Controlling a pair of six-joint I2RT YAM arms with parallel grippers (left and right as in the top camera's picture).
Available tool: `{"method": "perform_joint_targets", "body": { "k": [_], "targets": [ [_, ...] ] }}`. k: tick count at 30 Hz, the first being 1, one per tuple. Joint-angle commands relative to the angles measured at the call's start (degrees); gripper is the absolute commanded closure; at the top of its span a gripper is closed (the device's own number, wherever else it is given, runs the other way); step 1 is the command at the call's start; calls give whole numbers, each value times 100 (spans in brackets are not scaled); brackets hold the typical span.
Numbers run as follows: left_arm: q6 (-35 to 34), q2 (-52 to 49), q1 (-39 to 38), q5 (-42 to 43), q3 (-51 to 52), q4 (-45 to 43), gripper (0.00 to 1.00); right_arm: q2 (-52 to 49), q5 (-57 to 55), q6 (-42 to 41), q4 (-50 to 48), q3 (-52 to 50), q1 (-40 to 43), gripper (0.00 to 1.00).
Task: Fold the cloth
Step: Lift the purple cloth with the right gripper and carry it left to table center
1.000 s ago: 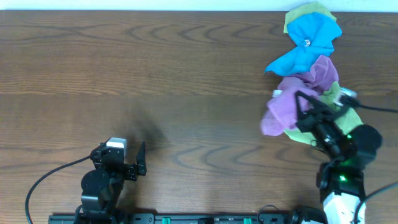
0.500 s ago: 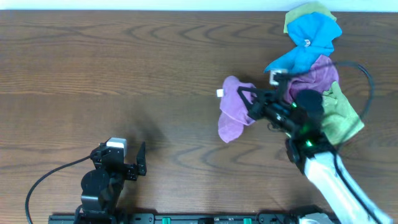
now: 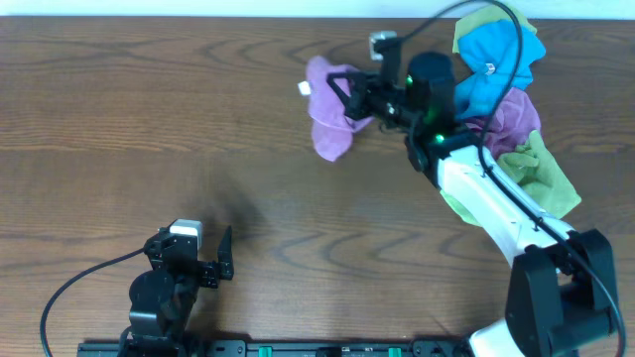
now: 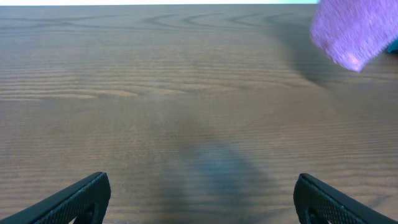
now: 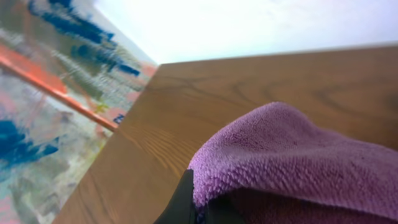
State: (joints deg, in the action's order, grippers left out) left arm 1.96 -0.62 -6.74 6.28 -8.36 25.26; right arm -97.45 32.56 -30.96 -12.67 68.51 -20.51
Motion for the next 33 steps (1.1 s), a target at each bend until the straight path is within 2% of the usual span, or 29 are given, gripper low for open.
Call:
{"method": "perform_joint_targets", "body": {
  "k": [1,6,7,8,9,13,17,25,29,33],
  "targets": [
    [63,35,35,79,111,-4,5,26,85,382,7,610,-170,99],
    [63,35,35,79,111,-4,5,26,420,382,52,1445,-286,99],
    [63,35,35,79,111,-4,4,28,452,385,138,1580,-310,83],
    [63,35,35,79,111,-4,5,28,483,391,328,1711,-326,51],
    [63,35,35,79,111,-4,5,28,531,476,577,1788,-339,1],
    [63,35,35,79,111,-4,5,-42,140,1659,2804,1764,-474,1],
    [63,35,35,79,111,-4,5,-308,-654,1799,4111,1676,-586,1],
    [63,35,35,79,111,-4,5,-719,-1919,2347,5128,1676,-588,1],
    [63,35,35,79,111,-4,5,-1040,-2035,2509,5316,1676,-590,1],
    [63,35,35,79,111,-4,5,-1377,-2033,3073,5340,1676,-769,1]
  ]
}}
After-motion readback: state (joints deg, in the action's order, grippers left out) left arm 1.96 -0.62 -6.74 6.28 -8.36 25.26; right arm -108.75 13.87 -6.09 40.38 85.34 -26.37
